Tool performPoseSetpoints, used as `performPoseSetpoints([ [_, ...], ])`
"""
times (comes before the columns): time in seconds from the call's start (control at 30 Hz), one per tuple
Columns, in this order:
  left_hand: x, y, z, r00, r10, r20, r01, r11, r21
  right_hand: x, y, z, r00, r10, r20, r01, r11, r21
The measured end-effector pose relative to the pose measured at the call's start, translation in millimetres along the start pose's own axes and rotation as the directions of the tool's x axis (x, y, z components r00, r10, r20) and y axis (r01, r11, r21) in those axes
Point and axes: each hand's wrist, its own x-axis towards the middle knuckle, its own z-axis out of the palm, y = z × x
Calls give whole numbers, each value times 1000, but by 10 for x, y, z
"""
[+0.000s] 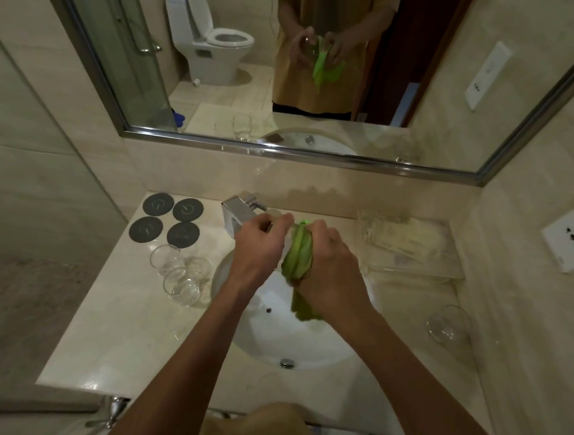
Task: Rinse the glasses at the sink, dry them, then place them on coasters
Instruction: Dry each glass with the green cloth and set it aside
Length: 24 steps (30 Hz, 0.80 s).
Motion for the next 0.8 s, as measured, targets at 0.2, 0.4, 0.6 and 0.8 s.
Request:
performPoseSetpoints([
  [0.2,-12,68,-19,997,-73,5,73,992,-98,49,51,-285,942,110,316,-275,794,542],
  [0.4,-1,29,37,977,-207,-40,200,969,-145,-100,40,0,969,125,211,-236,710,664],
  [0.6,-4,76,7,969,-241,-55,226,955,-193,-207,-31,171,996,84,-34,-53,847,529],
  [0.8,-49,102,11,988,-100,-117,83,986,-141,-133,-124,192,935,-197,-293,111,952,-285],
])
